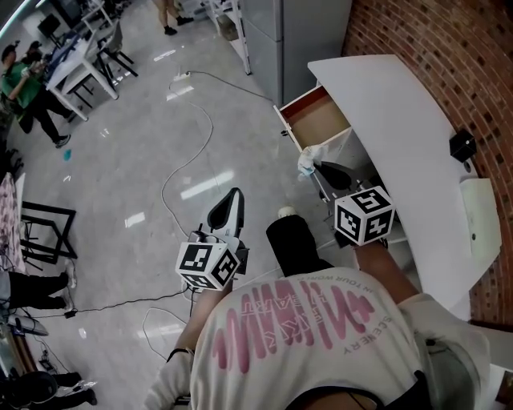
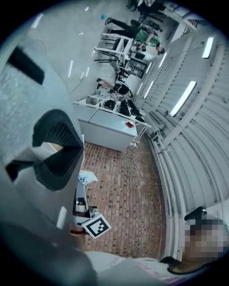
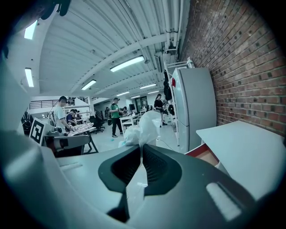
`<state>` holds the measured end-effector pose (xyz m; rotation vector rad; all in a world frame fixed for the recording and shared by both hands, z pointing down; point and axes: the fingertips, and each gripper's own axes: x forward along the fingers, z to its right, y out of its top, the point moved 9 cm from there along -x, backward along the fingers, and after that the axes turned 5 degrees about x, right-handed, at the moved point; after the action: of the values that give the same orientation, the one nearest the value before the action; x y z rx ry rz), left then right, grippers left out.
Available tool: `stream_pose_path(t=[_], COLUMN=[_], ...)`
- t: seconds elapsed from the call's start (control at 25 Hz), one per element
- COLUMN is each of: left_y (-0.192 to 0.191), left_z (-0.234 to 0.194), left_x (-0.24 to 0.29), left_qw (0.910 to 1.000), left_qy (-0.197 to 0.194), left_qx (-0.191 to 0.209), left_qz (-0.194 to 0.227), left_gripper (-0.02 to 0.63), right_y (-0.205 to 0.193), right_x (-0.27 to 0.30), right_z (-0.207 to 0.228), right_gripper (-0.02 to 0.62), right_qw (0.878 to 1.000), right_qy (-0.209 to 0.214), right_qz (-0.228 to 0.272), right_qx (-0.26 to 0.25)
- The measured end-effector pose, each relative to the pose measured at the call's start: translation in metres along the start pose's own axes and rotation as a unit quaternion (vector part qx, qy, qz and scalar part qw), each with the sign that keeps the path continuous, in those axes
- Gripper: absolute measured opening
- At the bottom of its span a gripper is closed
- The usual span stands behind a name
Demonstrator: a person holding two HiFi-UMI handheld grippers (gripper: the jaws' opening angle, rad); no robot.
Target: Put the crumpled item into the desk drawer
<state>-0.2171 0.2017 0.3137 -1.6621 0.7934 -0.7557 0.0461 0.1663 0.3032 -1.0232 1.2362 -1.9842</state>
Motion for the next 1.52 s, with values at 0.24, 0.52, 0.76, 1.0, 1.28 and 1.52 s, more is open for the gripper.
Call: stream_pose_path(t=[0.24,0.52,0.76,1.0,1.28,1.52], left_y=[0.006,0.016,0.039,0.057,0.069,0.066], left_z=[-0.018,-0.036,-0.063,-0.084,-0.106,-0.112], left_x=[0.017,0.075,0.135,0.191,0.24,0.274], left_qw=[0.9999,0.9999,0.9996,0.9992,0.9976,0.9973], left_qy=[0.015,0.013,0.022,0.03,0.051,0.054], left_qx=[-0.002,0.006,-0.004,0.001,0.005,0.002], left_qz=[0.006,0.007,0.018,0.027,0.047,0.05], left_gripper=[0.006,0.005,0.005,0.006,0.006,0.005], right_y=[0.011,0.034,0.077,0.115,0.139,0.147], right_x=[0.03,0.071,0.116,0.154,0.184,0.204], right_z=[0.014,0.054,0.095,0.136,0.177,0.209], right_gripper=[0.032,0.032,0.032,0.034,0.034,0.037], right_qw=[1.0,1.0,0.999,0.999,0.998,0.998], right_qy=[0.016,0.025,0.032,0.04,0.049,0.05], right_qz=[0.004,0.008,0.015,0.024,0.03,0.031], right_qx=[0.007,0.005,-0.005,-0.013,-0.02,-0.006])
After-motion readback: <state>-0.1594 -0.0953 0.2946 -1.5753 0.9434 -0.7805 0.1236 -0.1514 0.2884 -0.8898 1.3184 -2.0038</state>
